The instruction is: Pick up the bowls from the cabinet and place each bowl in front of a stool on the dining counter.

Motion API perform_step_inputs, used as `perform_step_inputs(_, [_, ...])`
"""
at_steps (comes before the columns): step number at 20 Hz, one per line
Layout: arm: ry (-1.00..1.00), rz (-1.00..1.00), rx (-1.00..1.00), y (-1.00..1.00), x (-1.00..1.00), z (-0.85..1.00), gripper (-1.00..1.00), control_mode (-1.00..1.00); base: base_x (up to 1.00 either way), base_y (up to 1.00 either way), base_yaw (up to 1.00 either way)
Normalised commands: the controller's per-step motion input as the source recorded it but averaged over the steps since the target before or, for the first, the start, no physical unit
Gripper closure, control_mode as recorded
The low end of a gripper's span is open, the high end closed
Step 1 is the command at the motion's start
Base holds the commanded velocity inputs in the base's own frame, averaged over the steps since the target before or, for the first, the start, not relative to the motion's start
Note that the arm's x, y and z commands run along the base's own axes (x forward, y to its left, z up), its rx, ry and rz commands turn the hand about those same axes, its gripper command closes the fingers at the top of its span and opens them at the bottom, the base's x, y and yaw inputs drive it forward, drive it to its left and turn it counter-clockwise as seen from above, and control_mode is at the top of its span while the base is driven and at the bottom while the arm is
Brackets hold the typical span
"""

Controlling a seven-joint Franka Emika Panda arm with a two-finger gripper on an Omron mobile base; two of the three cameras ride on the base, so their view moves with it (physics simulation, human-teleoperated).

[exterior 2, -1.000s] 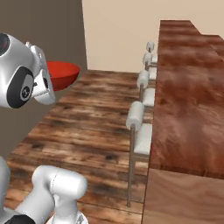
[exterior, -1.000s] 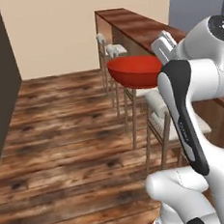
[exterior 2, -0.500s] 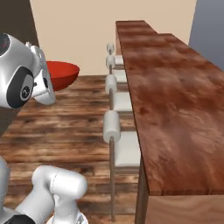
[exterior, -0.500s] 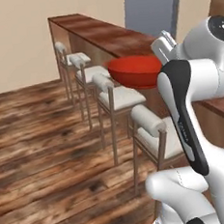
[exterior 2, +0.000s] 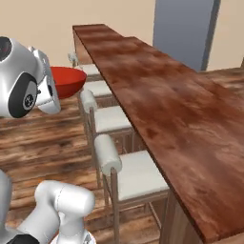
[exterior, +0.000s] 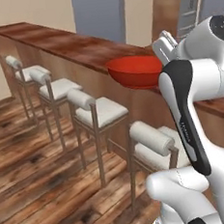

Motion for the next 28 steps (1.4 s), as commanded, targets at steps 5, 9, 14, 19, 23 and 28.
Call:
perform_step_inputs(5, [0.00,0.00,0.00,0.00,0.00,0.00,1.00,1.00,0.39,0.91,-0.50])
perform_step_inputs(9, [0.00,0.00,0.00,0.00,0.00,0.00,1.00,1.00,0.31,0.88,-0.50])
perform_step_inputs(14, [0.00,0.00,0.00,0.00,0.00,0.00,1.00,1.00,0.34,0.84,-0.50])
perform_step_inputs(19, [0.00,0.00,0.00,0.00,0.00,0.00,1.00,1.00,0.43,0.92,-0.50])
perform_step_inputs(23, [0.00,0.00,0.00,0.00,0.00,0.00,1.00,1.00,0.48,0.99,-0.48])
perform_step_inputs(28, [0.00,0.00,0.00,0.00,0.00,0.00,1.00,1.00,0.41,1.00,-0.47])
